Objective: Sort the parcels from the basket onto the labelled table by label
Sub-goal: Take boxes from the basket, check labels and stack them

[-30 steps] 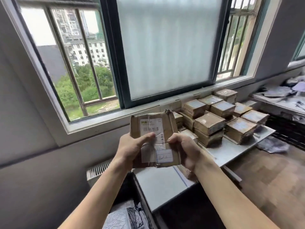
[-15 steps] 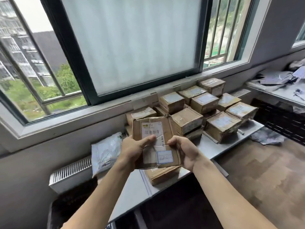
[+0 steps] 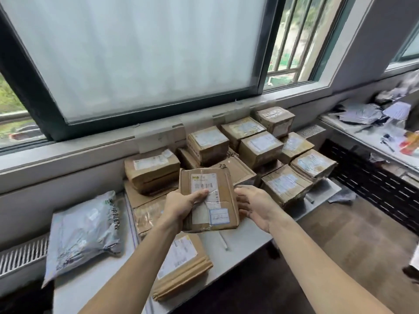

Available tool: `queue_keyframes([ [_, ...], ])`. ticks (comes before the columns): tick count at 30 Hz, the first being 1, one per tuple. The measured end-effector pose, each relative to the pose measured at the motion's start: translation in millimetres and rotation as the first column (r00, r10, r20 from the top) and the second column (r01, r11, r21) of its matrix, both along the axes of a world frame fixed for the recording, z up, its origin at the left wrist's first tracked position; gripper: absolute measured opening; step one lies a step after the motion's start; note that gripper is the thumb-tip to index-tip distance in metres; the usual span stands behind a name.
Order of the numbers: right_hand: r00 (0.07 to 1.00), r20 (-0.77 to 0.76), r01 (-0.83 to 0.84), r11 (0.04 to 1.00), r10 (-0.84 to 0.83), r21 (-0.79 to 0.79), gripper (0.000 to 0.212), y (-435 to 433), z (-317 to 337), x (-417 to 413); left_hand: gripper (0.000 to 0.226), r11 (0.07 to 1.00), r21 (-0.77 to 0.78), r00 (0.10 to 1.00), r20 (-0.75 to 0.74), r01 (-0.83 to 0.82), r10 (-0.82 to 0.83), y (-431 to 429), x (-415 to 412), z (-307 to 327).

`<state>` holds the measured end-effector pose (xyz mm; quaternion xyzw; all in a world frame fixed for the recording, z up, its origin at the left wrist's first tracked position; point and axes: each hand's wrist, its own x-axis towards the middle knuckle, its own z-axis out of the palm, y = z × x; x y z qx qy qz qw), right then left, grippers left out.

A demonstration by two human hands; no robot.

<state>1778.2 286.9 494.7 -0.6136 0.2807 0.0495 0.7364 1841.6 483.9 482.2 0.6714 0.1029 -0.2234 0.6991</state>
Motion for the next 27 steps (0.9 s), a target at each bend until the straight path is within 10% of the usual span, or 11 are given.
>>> queue_keyframes([
  [8, 0.998, 0.069, 0.020, 0.989, -0.010, -0.145, 0.051, -64, -8, 75, 0.042, 0.964, 0.058, 0.966, -0.031, 0.259, -0.258, -61, 64, 7],
  [19, 0.988, -0.004, 0.151, 0.982, -0.151, 0.114, 0.030, -115, -40, 141, 0.036, 0.980, 0.115, 0.987, -0.005, -0.160, 0.162, -103, 98, -14],
  [27, 0.990, 0.015, -0.136, 0.967, 0.142, -0.217, 0.033, -139, -61, 153, 0.030, 0.907, 0.299, 0.955, 0.101, -0.296, 0.278, -139, 95, -15],
])
